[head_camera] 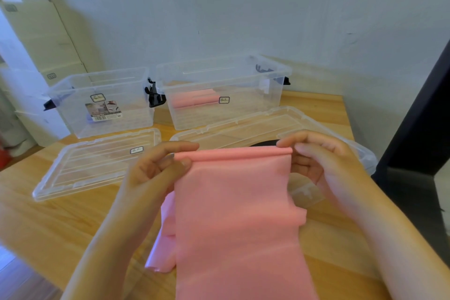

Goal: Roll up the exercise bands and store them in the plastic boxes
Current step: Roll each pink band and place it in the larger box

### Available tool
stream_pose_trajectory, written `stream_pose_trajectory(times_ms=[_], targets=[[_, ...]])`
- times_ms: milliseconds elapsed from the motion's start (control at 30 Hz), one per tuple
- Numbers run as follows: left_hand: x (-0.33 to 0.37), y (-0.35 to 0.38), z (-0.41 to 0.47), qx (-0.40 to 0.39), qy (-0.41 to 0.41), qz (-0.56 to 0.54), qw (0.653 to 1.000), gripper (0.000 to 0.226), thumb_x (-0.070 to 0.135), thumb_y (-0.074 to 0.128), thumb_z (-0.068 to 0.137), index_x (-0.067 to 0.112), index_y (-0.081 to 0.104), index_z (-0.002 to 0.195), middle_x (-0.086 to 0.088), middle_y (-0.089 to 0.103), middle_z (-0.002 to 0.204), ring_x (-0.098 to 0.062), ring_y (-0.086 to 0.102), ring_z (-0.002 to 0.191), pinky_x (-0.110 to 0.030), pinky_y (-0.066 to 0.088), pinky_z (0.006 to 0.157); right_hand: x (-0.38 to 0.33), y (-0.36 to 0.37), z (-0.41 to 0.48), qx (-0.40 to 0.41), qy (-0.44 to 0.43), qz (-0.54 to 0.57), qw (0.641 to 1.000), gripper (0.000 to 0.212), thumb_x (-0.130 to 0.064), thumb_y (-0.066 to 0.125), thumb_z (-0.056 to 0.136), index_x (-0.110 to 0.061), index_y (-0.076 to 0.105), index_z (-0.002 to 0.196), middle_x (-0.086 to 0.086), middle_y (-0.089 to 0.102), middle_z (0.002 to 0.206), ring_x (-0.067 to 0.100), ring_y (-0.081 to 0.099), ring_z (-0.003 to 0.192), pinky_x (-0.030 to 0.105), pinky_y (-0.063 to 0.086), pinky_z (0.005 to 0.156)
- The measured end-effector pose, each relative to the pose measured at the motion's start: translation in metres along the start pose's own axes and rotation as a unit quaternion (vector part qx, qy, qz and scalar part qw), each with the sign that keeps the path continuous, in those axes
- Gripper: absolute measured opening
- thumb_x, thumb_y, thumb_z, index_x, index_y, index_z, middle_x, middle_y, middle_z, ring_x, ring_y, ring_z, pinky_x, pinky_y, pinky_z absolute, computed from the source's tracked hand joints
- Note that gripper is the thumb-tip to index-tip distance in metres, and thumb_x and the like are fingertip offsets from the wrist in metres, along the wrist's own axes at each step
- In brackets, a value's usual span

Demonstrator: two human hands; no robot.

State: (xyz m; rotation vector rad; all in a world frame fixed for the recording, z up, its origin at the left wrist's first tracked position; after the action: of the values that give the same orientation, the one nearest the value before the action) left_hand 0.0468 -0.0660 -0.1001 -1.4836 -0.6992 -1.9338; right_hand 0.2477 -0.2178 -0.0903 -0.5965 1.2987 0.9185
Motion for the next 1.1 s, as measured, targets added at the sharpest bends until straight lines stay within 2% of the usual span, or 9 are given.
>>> stream_pose_trajectory(times_ms=[100,200,300,433,600,800,867,1000,1100], targets=[[-0.0006,0.0005,0.0008,0.001,0.016,0.024,1.0,0.024,0.036,0.075,0.07,0.023,0.076,0.091,-0.009,0.057,0.076,-0.012,0.051,0.067,-0.017,0.045,0.06,-0.0004,0.0004,-0.0008,-0.002,-0.014,-0.038,0.999,0.014,-0.015,0.063,0.077,-0.004,0.068,0.084,-0.001,0.069,0.077,0.009,0.064,0.073,0.02,0.053,0.069],[-0.0012,0.0025,0.0021,0.02,0.032,0.069,0.997,0.014,0.025,0.077,0.072,0.026,0.075,0.086,-0.01,0.052,0.065,-0.01,0.052,0.065,-0.015,0.045,0.062,0.0007,0.0021,-0.0002,0.005,-0.033,-0.085,0.996,0.007,-0.001,0.067,0.078,-0.001,0.066,0.085,0.006,0.063,0.072,0.011,0.059,0.069,0.018,0.05,0.067],[-0.0039,0.0026,0.0015,0.013,0.023,0.067,0.997,0.027,0.013,0.075,0.076,0.024,0.072,0.101,-0.022,0.061,0.076,-0.016,0.059,0.074,-0.018,0.049,0.07,0.0025,0.0023,0.0007,0.013,-0.024,-0.087,0.996,0.019,0.007,0.067,0.079,-0.003,0.067,0.095,0.007,0.067,0.079,0.009,0.063,0.071,0.015,0.051,0.069],[-0.0038,0.0041,0.0024,0.03,0.016,0.067,0.997,0.023,-0.003,0.067,0.079,0.011,0.07,0.097,-0.003,0.072,0.084,-0.006,0.066,0.077,-0.012,0.051,0.071,0.0027,0.0018,-0.0006,0.009,-0.027,-0.107,0.994,0.02,0.01,0.065,0.079,-0.004,0.069,0.092,-0.002,0.071,0.082,0.003,0.066,0.078,0.013,0.052,0.073],[-0.0026,0.0051,0.0009,-0.006,0.007,0.041,0.999,0.015,0.017,0.076,0.075,0.017,0.069,0.088,-0.003,0.068,0.076,-0.013,0.056,0.071,-0.028,0.045,0.068,0.0031,0.0035,-0.0014,-0.003,-0.007,-0.073,0.997,0.01,0.0,0.061,0.085,-0.006,0.064,0.092,0.003,0.07,0.076,0.01,0.062,0.073,0.018,0.051,0.069],[0.0005,0.0038,0.0,-0.016,-0.016,-0.037,0.999,0.026,0.034,0.078,0.065,0.023,0.071,0.088,-0.002,0.057,0.059,-0.012,0.047,0.048,-0.019,0.042,0.045,0.0012,0.0033,-0.0021,-0.02,0.002,0.005,1.0,0.012,-0.011,0.064,0.075,-0.014,0.068,0.086,0.003,0.066,0.07,0.013,0.061,0.068,0.02,0.053,0.062],[-0.0006,0.0019,0.0001,-0.035,-0.016,-0.04,0.998,0.043,0.039,0.087,0.056,0.022,0.071,0.092,-0.003,0.057,0.061,-0.012,0.048,0.049,-0.02,0.042,0.046,0.0014,0.0033,-0.0018,-0.021,0.004,0.02,1.0,0.012,-0.007,0.062,0.078,-0.015,0.069,0.084,0.002,0.066,0.07,0.012,0.061,0.067,0.019,0.052,0.061],[-0.0027,-0.0006,0.0008,-0.031,-0.028,-0.049,0.998,0.025,0.022,0.07,0.061,0.022,0.072,0.086,-0.002,0.057,0.066,-0.014,0.046,0.053,-0.021,0.041,0.049,0.0034,0.0029,0.0014,-0.003,0.027,0.052,0.998,0.034,0.001,0.035,0.094,-0.005,0.067,0.085,0.003,0.069,0.074,0.013,0.064,0.068,0.021,0.054,0.062],[-0.0029,0.0011,0.0004,-0.011,-0.003,-0.015,1.0,0.025,0.037,0.071,0.064,0.021,0.072,0.084,-0.004,0.054,0.068,-0.014,0.046,0.06,-0.021,0.042,0.055,0.0026,0.0043,0.001,-0.004,0.02,0.025,0.999,0.02,-0.017,0.051,0.09,-0.005,0.067,0.085,0.001,0.069,0.077,0.013,0.064,0.072,0.021,0.054,0.065]])
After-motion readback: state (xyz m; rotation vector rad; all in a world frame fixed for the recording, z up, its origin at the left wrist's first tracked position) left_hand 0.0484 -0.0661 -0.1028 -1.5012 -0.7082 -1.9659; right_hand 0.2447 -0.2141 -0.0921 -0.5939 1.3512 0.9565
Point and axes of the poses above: each hand's wrist, its own z-axis towards the middle knuckle, its own y-axis out of the palm, x = y × z, the point moved 2 cm from there along z, towards the middle knuckle
